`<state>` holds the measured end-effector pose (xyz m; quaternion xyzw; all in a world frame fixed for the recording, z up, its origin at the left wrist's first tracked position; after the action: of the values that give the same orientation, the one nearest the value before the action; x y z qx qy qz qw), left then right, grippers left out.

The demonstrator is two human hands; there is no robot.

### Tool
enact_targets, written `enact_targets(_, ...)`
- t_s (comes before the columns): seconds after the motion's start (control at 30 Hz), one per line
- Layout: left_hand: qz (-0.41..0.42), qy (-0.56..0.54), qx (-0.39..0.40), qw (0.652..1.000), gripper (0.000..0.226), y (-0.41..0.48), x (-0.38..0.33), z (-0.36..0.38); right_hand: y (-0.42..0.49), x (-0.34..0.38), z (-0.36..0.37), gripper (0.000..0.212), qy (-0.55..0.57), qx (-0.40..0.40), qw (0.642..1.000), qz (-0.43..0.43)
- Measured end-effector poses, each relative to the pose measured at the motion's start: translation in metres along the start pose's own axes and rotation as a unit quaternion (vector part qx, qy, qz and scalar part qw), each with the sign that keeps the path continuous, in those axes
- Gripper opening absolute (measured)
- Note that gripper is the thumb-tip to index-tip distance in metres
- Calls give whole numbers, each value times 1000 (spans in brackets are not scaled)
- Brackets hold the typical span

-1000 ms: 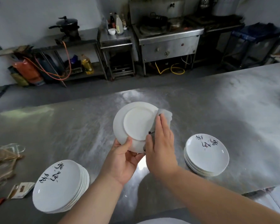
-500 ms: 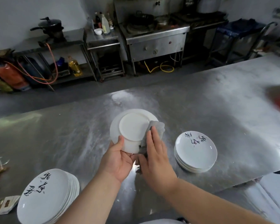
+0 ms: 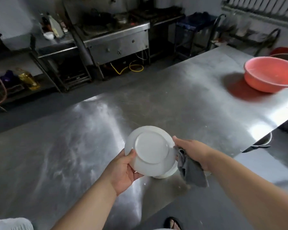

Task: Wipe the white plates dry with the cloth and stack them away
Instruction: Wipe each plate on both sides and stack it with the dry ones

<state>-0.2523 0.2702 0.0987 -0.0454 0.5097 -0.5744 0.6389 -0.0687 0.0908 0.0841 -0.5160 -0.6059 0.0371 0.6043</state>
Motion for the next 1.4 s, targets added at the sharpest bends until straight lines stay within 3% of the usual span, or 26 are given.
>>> enact_targets(0.1, -30, 61, -22, 997, 34, 24, 8, 16, 15, -11, -14, 50, -9, -26, 999, 22)
enact_targets(0.27, -81, 29, -73, 994, 82, 58, 4, 20, 41, -17, -23, 77, 40, -13, 999, 11)
enact_targets(0.33, -75, -3, -75, 994, 74, 66, 0, 20, 47, -14, -29, 86, 61, -29, 998, 20)
enact_targets(0.37, -64, -14, -82, 994, 61, 68, -2, 21, 49, -11, -29, 78, 64, -22, 998, 6)
enact_targets(0.47, -44, 44, -122, 991, 19, 72, -4, 16, 54, -5, -24, 18, 95, 55, 992, -63)
enact_targets(0.5, -41, 96, -137, 985, 24, 73, -3, 12, 57, -7, -22, 18, 88, 73, 991, -71)
enact_targets(0.57, -17, 205, -156, 966, 40, 79, 2, 2, 64, -11, -20, 44, 35, 80, 994, -70)
enact_targets(0.6, 3, 269, -173, 948, 40, 80, 5, -2, 66, -11, -19, 46, -20, 72, 995, -72)
enact_targets(0.7, 74, 448, -234, 859, 20, 83, 9, -11, 74, -14, -13, 33, -195, 50, 975, -91)
enact_targets(0.83, 102, 502, -255, 820, 8, 87, 17, -14, 79, -21, -12, 26, -270, 27, 959, -76)
enact_targets(0.93, 104, 529, -252, 804, 8, 94, 21, -14, 81, -26, -14, 33, -346, -13, 935, -83)
enact_targets(1.27, 129, 598, -267, 745, 15, 112, 28, -7, 97, -33, -9, 35, -409, -73, 906, -78)
enact_targets(1.4, 141, 607, -265, 736, 14, 113, 32, -6, 97, -34, -9, 37, -423, -83, 899, -77)
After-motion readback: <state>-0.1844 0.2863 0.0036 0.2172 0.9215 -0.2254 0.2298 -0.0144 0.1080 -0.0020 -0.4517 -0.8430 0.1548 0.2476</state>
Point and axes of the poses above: each hand's wrist, its own y-axis towards the middle knuckle, its own z-axis out of the palm, x = y × z, the point moved 5 cm from there along y, towards the middle knuckle, and after that the axes turned 4 degrees about -y, right-handed, at the moved point
